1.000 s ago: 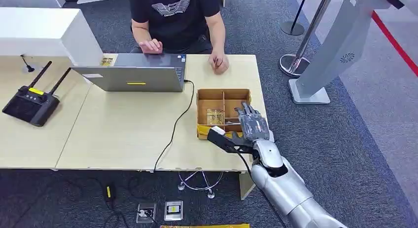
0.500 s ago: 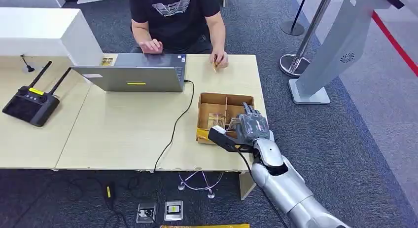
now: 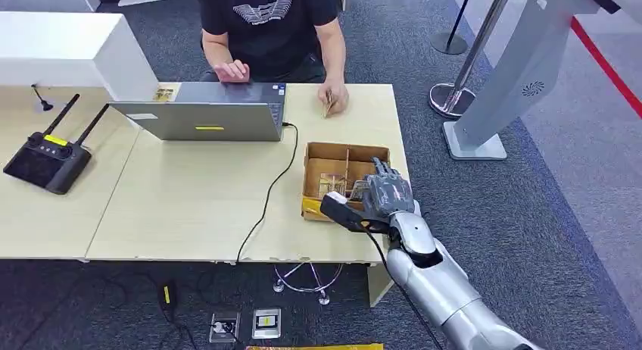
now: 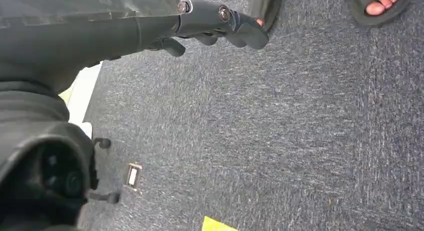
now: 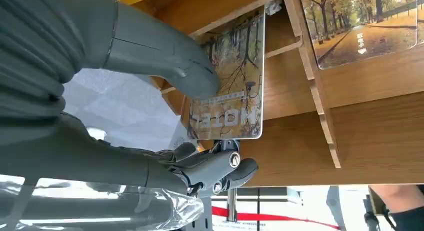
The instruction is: Pass the card to the sensor for recognition and then transmit it.
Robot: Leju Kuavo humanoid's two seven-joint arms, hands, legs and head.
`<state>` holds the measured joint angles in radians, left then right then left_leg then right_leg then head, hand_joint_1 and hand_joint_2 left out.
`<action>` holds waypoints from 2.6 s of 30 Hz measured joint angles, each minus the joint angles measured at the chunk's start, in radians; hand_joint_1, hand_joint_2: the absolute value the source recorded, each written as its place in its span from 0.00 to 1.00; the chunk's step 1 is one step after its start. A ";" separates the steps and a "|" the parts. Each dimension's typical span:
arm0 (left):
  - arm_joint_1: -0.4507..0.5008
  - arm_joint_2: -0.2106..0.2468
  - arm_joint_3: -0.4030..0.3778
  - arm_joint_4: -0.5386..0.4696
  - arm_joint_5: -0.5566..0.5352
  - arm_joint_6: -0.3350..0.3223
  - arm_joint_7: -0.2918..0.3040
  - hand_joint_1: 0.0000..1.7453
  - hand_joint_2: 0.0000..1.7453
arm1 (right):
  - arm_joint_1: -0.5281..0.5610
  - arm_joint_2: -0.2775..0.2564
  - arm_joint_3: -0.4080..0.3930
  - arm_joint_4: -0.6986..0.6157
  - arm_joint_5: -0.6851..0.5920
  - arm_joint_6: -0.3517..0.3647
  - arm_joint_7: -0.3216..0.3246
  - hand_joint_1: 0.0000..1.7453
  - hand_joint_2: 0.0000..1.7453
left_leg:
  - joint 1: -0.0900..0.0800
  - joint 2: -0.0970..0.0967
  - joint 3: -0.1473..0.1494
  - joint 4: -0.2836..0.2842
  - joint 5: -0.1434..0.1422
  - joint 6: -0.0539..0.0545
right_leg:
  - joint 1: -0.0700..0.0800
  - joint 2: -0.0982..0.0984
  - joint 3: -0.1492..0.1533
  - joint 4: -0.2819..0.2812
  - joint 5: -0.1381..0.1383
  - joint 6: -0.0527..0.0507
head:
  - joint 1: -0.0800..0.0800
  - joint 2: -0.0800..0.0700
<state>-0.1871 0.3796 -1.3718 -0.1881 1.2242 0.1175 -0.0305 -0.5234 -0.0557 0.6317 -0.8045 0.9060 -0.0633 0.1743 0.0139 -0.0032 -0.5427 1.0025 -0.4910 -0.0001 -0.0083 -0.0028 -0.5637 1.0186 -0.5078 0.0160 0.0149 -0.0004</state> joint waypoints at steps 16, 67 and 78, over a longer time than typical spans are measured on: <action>0.000 0.001 -0.001 0.000 0.005 0.000 0.000 0.00 0.00 | -0.082 -0.013 -0.013 -0.104 0.002 0.014 0.021 1.00 1.00 | 0.000 0.000 0.000 0.000 0.000 0.000 | 0.000 0.000 0.000 0.000 0.000 0.000 | 0.000 0.000; 0.000 -0.016 -0.019 0.000 -0.003 0.020 -0.020 0.00 0.00 | -0.211 0.095 -0.043 0.028 0.006 -0.134 -0.038 0.00 0.00 | 0.000 0.000 0.000 0.000 0.000 0.000 | 0.000 0.000 0.000 0.000 0.000 0.000 | 0.000 0.000; 0.000 -0.016 -0.019 0.000 0.003 0.020 -0.024 0.00 0.00 | -0.213 0.114 -0.042 0.059 0.006 -0.159 -0.063 0.00 0.00 | 0.000 0.000 -0.001 0.000 0.000 0.000 | 0.000 0.000 0.000 0.000 0.000 0.000 | 0.000 0.000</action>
<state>-0.1872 0.3639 -1.3912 -0.1881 1.2272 0.1373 -0.0546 -0.7365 0.0580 0.5894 -0.7450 0.9121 -0.2224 0.1114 0.0139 -0.0032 -0.5432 1.0026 -0.4910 -0.0001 -0.0082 -0.0028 -0.5640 1.0188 -0.5077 0.0159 0.0145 -0.0004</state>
